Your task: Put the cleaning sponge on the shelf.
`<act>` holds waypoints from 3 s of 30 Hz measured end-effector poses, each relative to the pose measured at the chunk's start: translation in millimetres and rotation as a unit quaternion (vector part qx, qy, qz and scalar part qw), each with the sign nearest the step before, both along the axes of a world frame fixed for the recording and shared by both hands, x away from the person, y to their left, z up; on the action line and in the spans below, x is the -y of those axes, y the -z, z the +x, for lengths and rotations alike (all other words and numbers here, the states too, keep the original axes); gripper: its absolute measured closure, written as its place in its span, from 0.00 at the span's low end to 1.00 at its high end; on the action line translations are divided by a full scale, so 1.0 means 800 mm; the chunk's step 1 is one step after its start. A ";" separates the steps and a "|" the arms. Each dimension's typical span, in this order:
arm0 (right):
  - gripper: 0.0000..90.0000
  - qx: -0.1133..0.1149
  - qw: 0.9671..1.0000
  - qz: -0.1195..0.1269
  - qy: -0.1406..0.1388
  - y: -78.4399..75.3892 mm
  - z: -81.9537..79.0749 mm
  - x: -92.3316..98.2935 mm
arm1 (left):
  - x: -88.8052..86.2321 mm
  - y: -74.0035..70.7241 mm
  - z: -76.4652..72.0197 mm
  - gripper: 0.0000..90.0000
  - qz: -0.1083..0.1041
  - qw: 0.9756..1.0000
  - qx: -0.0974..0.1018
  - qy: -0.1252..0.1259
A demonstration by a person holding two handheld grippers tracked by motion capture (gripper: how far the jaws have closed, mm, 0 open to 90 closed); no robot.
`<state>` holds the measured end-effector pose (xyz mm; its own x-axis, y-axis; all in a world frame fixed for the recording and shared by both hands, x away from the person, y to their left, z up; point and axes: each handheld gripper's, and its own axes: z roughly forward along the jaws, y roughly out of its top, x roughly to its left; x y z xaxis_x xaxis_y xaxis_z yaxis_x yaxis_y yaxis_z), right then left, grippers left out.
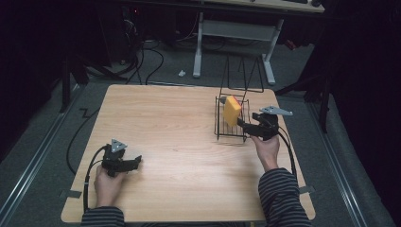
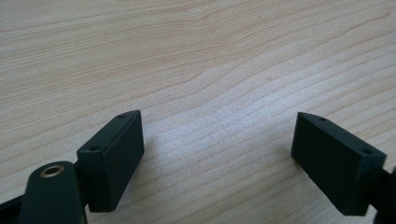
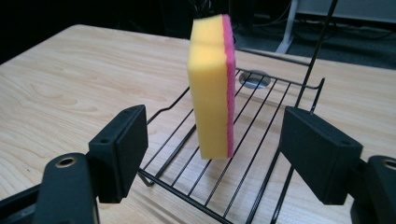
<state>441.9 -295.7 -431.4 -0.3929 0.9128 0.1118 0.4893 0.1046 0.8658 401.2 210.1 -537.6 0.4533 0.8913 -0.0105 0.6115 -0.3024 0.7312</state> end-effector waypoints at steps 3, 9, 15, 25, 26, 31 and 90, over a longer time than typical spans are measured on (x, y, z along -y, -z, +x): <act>0.29 0.015 1.000 0.005 -0.003 -0.009 -0.007 0.003 | 0.000 0.000 0.000 0.20 0.000 1.000 0.000 0.000; 0.30 0.027 1.000 0.013 -0.004 -0.018 -0.016 0.009 | 0.000 0.000 0.000 0.20 0.000 1.000 0.000 0.000; 0.30 0.034 0.999 0.010 0.000 -0.025 -0.025 0.014 | 0.000 0.000 0.000 0.20 0.000 1.000 0.000 0.000; 0.33 0.037 0.999 0.007 0.004 -0.037 -0.042 0.022 | 0.000 0.000 0.000 0.20 -0.001 1.000 -0.001 0.000; 0.34 0.041 0.999 0.007 0.004 -0.037 -0.044 0.023 | 0.000 0.000 0.000 0.20 -0.001 1.000 -0.001 0.000; 0.35 0.037 0.999 0.012 0.014 -0.035 -0.052 0.031 | 0.000 0.000 0.000 0.20 -0.001 1.000 -0.001 0.000; 0.38 0.035 0.997 0.051 0.036 0.047 -0.140 0.072 | 0.000 0.000 0.000 0.20 0.000 1.000 0.000 0.000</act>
